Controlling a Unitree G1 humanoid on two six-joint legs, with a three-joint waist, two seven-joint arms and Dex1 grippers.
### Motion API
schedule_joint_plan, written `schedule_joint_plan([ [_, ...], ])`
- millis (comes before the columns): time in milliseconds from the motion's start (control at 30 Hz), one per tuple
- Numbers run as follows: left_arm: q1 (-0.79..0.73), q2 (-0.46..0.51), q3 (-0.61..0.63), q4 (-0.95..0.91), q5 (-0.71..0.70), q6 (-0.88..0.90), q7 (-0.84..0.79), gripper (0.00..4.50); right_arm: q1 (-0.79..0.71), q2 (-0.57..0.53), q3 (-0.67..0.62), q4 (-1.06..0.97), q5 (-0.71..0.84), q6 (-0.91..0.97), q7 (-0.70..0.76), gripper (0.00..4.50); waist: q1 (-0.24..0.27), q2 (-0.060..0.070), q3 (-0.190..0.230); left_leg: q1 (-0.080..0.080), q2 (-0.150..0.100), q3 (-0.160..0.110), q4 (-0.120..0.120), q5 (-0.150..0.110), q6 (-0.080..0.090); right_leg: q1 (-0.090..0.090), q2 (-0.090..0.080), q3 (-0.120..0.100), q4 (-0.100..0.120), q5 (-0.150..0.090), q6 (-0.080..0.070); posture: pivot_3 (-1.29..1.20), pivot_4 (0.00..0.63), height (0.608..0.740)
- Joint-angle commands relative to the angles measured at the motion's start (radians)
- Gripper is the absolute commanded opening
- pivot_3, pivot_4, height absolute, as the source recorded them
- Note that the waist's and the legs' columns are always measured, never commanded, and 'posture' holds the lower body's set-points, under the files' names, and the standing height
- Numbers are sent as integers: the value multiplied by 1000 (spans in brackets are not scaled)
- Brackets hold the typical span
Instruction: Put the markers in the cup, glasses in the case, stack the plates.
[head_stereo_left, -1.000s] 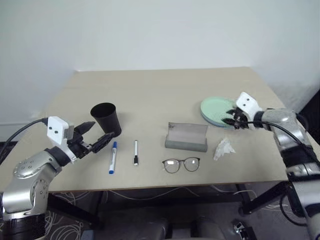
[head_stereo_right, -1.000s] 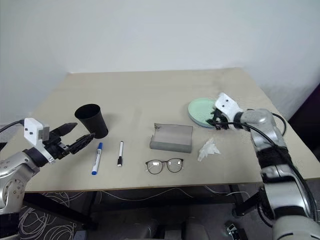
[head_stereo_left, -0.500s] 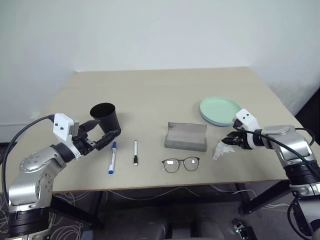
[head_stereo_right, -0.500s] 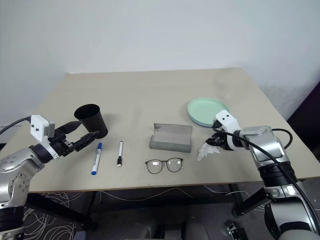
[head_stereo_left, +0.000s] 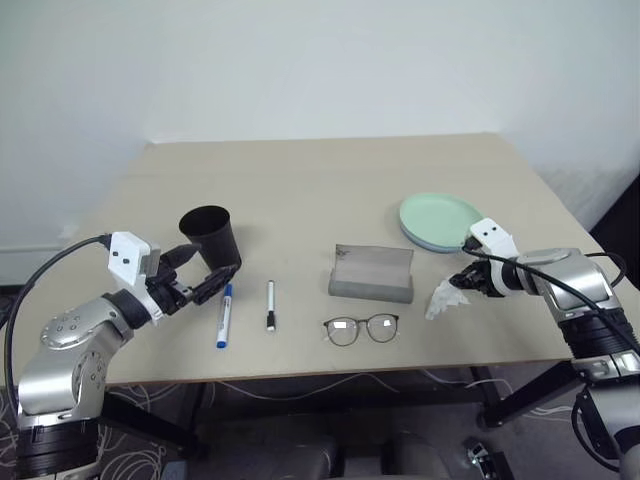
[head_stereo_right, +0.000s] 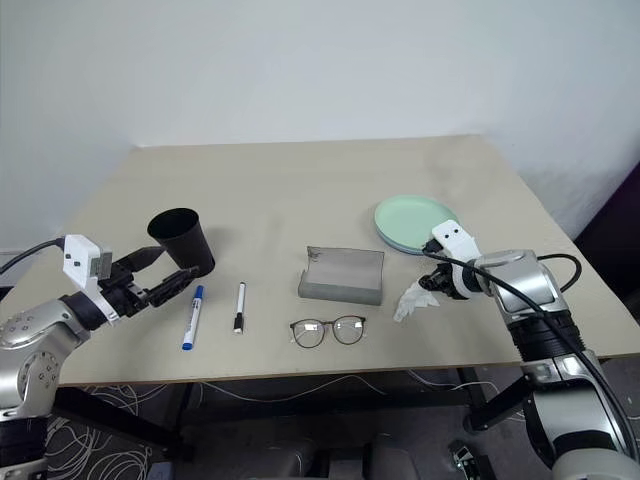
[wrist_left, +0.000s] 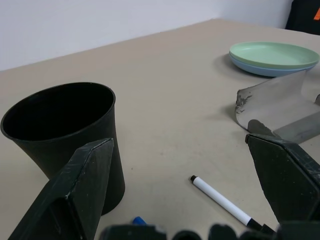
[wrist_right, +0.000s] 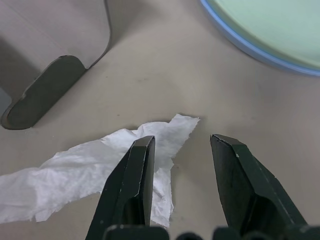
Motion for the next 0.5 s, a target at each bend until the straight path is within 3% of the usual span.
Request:
schedule_joint_plan([
  [33, -4, 15, 27, -35, -4, -14, 5, 4500, -30, -19, 9, -17, -2, -16, 1, 1888, 0, 0, 0, 0, 0, 0, 0, 0, 0, 0, 0, 0, 0, 0, 0, 0, 0, 740],
  [200, -5, 16, 23, -32, -3, -15, 9, 4500, -35, -7, -4, -18, 14, -99, 15, 1888, 0, 0, 0, 0, 0, 0, 0, 0, 0, 0, 0, 0, 0, 0, 0, 0, 0, 740],
  [300, -9, 17, 20, -27, -1, -14, 9, 4500, -77, 16, -45, 8, 34, -70, -7, 2511, 0, 0, 0, 0, 0, 0, 0, 0, 0, 0, 0, 0, 0, 0, 0, 0, 0, 740],
  [500, -16, 20, 13, -18, 5, -16, 9, 4500, -204, 84, -177, 137, 87, 124, -111, 4472, -1, 0, 0, 0, 0, 0, 0, 0, 0, -1, 0, 0, 0, 0, 0, 0, 0, 740],
])
